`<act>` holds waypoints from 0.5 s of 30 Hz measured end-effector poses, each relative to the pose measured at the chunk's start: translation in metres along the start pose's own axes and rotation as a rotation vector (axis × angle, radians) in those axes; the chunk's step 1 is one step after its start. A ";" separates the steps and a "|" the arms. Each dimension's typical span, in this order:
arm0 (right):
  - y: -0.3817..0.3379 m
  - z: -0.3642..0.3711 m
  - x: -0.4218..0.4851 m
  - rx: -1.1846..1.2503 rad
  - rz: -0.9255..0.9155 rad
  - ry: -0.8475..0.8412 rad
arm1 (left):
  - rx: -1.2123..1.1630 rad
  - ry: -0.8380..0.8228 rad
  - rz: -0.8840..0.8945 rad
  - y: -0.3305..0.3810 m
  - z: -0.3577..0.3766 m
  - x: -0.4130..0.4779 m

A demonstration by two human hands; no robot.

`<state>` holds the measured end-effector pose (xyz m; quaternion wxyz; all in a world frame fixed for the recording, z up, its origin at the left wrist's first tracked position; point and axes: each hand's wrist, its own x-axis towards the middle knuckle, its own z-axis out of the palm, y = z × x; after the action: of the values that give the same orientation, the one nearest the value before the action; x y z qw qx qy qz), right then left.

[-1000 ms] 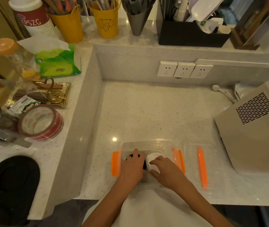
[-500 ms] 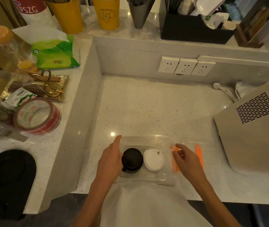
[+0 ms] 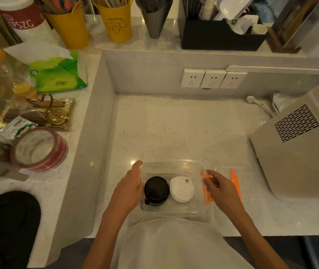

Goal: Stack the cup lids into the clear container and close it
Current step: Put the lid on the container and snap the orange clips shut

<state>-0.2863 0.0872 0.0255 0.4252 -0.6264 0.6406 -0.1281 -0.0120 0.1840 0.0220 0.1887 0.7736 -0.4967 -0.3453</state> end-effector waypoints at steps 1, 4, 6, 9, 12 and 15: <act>0.001 0.000 0.000 0.006 0.002 -0.003 | 0.011 -0.003 -0.005 0.001 0.000 0.000; 0.004 -0.003 0.000 0.024 -0.010 0.001 | 0.074 0.049 -0.019 0.011 -0.002 0.002; 0.007 -0.010 -0.001 0.056 -0.011 0.069 | 0.126 0.130 -0.011 0.026 -0.003 0.005; 0.017 -0.026 -0.004 0.148 0.031 0.213 | 0.082 0.173 0.077 0.065 0.000 0.017; 0.036 -0.043 -0.013 0.203 0.119 0.339 | 0.070 0.100 0.254 0.110 0.014 0.038; 0.067 -0.057 -0.023 0.270 0.270 0.483 | 0.158 -0.013 0.426 0.154 0.038 0.060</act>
<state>-0.3763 0.0995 0.0227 0.3529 -0.4248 0.7780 -0.2995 -0.1217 0.0649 0.0724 0.1929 0.6615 -0.6755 -0.2625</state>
